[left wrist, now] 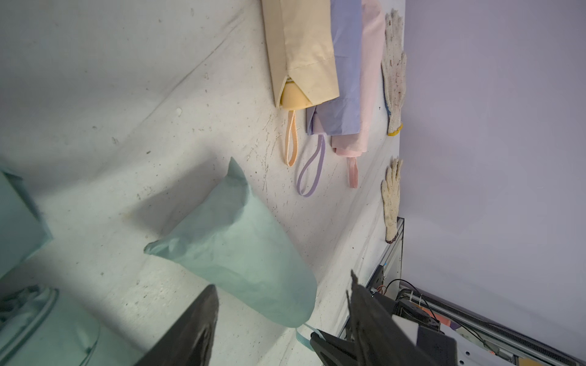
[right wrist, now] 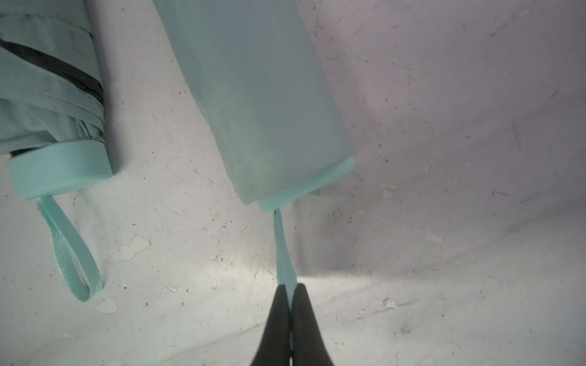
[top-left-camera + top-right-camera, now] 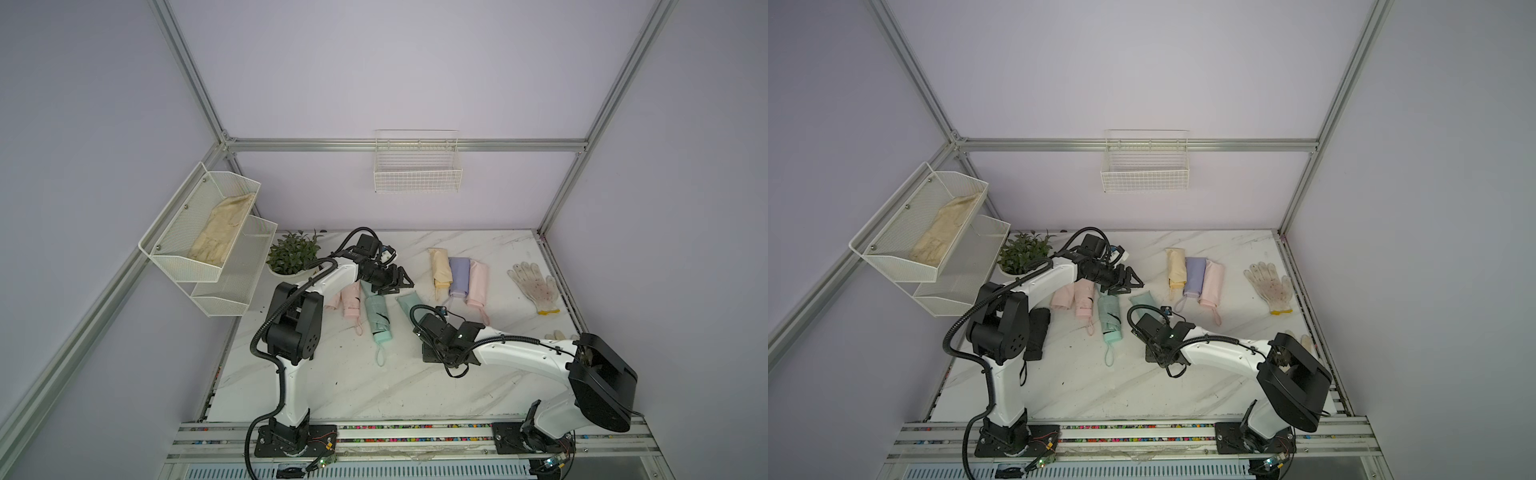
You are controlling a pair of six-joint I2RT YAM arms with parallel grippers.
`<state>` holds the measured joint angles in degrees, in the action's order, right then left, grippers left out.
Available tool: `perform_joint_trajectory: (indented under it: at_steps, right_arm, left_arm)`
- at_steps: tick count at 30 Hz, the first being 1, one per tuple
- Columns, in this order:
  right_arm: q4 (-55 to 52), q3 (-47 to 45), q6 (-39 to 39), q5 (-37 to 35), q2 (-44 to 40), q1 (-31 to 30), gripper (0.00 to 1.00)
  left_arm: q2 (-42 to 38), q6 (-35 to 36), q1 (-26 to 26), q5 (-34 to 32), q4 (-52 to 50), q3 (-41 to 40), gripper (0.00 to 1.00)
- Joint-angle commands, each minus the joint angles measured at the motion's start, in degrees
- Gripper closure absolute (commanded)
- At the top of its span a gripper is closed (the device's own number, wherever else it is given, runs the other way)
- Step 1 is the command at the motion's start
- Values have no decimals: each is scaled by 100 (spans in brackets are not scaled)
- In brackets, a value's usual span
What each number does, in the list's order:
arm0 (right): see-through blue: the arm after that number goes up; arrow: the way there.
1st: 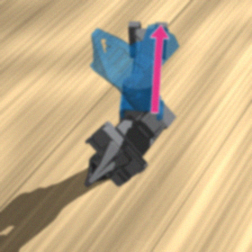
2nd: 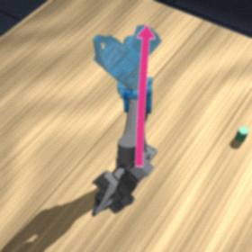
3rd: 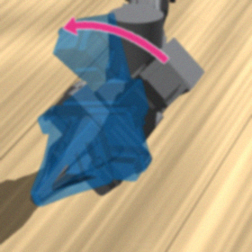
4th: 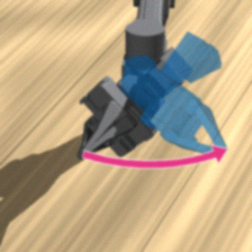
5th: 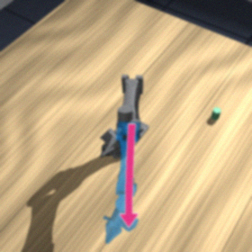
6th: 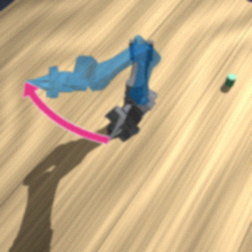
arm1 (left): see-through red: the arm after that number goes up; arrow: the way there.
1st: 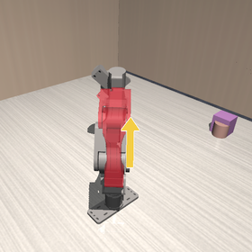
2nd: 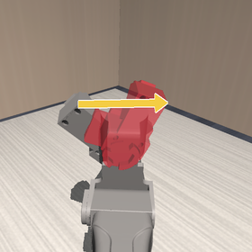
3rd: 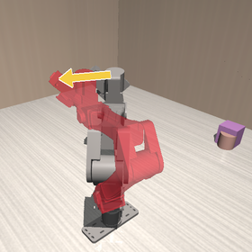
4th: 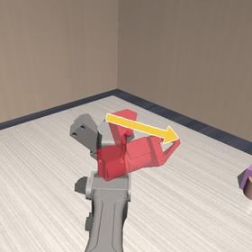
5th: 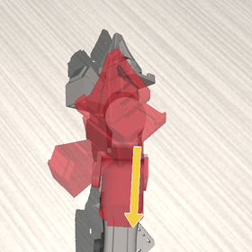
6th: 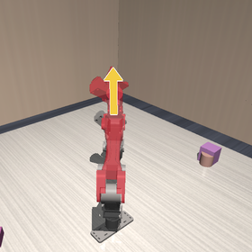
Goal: Take umbrellas out of sleeves
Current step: Take out the umbrella from the umbrella sleeve.
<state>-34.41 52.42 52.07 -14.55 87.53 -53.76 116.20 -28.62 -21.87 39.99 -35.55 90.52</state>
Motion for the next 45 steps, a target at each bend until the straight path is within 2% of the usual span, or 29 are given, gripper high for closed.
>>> perform_joint_trajectory:
  at_steps: [1, 5, 8, 15, 24, 27, 38, 45]
  right_arm:
    - [-57, -23, 133, -142, -187, -35, 100]
    - [-65, 13, 65, -267, -240, 1, 100]
    - [-74, 79, 9, -268, -235, 23, 100]
    - [-8, 41, -102, -226, -262, 24, 100]
    - [324, -204, 9, 114, -318, 26, 100]
    - [536, -309, -66, 357, -333, 26, 100]
    - [718, -517, -22, 528, -426, 27, 100]
    - [1380, -683, -55, 1155, -482, 30, 100]
  left_arm:
    - [51, 464, -54, -451, -544, 568, 36]
    - [140, 1022, -134, -1443, -1308, 931, 36]
    - [194, 1102, -155, -1690, -1378, 963, 35]
    - [639, 876, -169, -1078, -1356, 1138, 35]
    - [917, 410, -160, -528, -803, 968, 35]
    - [991, 293, -160, -476, -704, 982, 35]
    - [1062, 237, -160, -347, -664, 978, 37]
    - [983, 230, -151, -391, -662, 973, 37]
